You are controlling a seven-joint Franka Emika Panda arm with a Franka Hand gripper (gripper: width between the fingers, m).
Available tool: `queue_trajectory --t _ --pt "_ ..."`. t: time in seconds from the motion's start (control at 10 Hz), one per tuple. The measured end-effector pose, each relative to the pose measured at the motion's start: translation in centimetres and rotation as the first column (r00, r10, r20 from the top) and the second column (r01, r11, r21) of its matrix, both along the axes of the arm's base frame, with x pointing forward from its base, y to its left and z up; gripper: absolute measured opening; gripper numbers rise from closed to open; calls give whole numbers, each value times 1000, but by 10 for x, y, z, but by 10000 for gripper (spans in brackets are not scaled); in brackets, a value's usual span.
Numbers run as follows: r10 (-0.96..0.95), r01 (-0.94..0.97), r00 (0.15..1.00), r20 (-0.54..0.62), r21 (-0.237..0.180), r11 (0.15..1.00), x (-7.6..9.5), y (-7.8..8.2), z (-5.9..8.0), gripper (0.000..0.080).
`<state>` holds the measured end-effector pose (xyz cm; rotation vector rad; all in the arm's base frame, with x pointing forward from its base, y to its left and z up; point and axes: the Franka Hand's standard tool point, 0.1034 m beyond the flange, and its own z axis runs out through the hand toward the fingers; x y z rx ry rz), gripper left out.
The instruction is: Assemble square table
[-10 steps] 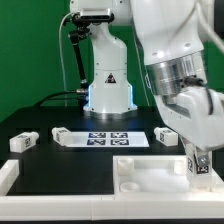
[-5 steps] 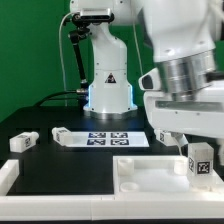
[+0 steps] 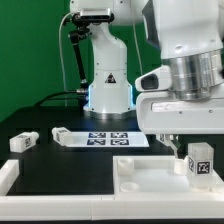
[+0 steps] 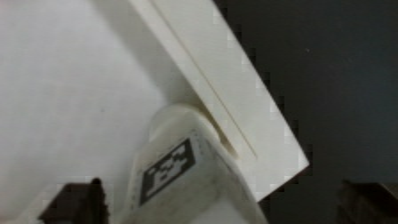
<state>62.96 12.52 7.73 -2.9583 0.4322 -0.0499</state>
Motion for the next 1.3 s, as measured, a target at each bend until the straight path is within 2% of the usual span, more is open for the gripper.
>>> queue_trajectory --t 0.1,0.2,0.3,0.4,0.5,0.6,0.9,1.0,1.1,1.2,1.3 --pt "67 -67 998 19 -4 998 1 2 0 649" --pt "48 -48 999 16 -3 999 1 2 0 649" --pt "49 -49 999 16 -3 999 1 2 0 530" --pt "41 -41 999 14 -2 999 1 2 0 530" --pt "-18 18 1000 2 -2 1000 0 0 -1 347" --pt "-74 74 997 -7 -2 997 0 -4 -2 304" --pt "-328 329 944 -46 3 944 0 -6 -2 301" --pt "-481 484 873 -83 10 875 -1 -7 -3 298" --pt "-668 678 729 -152 22 735 -3 -6 -4 295" --pt "-774 795 597 -210 30 605 -3 -5 -5 295" --pt "-805 837 539 -249 45 546 -1 -9 -4 296"
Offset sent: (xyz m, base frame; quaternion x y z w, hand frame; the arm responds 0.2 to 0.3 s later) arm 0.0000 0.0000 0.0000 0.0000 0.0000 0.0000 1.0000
